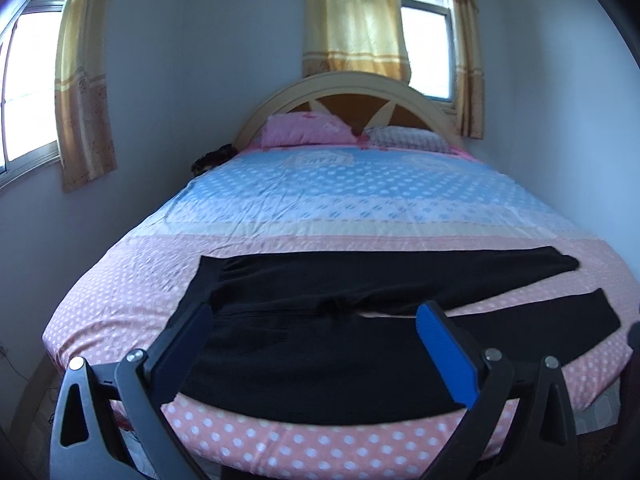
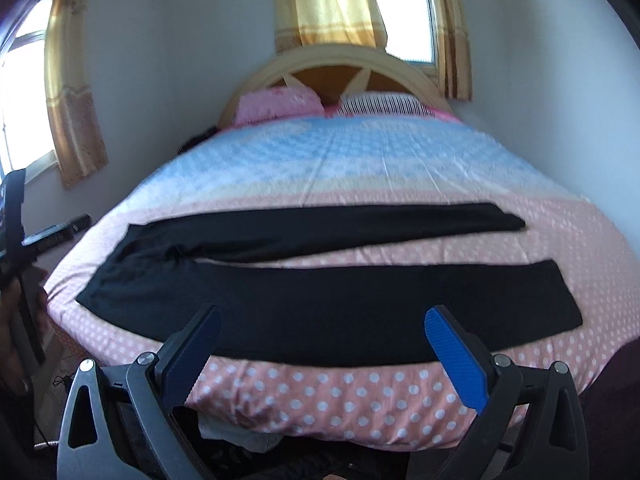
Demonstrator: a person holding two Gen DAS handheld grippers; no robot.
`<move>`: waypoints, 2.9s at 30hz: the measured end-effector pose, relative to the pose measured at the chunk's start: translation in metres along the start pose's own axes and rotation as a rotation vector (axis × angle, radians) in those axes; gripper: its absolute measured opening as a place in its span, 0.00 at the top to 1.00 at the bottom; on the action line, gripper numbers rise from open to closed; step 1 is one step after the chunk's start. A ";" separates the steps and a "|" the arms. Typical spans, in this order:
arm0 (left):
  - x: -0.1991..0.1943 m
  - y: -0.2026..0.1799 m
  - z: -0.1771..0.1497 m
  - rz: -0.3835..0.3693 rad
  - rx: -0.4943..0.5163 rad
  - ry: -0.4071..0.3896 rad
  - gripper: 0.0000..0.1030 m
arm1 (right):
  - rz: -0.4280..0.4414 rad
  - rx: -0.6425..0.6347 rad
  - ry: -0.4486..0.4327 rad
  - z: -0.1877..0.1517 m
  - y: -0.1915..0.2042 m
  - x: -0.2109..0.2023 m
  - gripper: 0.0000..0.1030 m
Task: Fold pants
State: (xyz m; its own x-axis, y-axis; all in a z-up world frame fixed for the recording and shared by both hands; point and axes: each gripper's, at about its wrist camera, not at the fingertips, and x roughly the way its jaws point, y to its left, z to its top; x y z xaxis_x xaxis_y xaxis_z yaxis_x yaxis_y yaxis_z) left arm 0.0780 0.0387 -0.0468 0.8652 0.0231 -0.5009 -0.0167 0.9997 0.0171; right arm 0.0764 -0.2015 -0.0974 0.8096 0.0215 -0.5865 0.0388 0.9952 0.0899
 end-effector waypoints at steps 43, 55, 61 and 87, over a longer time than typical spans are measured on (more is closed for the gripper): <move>0.306 0.164 0.025 -0.014 0.010 0.428 0.72 | -0.295 0.315 0.185 0.125 -0.324 0.203 0.01; 0.310 0.164 0.029 0.001 0.040 0.412 0.85 | -0.225 0.340 0.241 0.157 -0.366 0.272 0.02; 0.315 0.160 0.030 0.021 0.028 0.424 0.83 | -0.202 0.334 0.318 0.156 -0.368 0.311 0.03; 0.250 0.187 0.055 -0.150 -0.066 0.191 0.92 | -0.083 0.218 0.074 0.155 -0.338 0.171 0.95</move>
State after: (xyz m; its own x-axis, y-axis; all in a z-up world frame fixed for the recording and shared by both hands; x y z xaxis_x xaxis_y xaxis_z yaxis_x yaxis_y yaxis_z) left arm 0.3190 0.2313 -0.1216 0.7498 -0.1315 -0.6484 0.0668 0.9901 -0.1236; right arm 0.2926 -0.5494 -0.1030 0.7537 -0.0447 -0.6557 0.2354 0.9499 0.2058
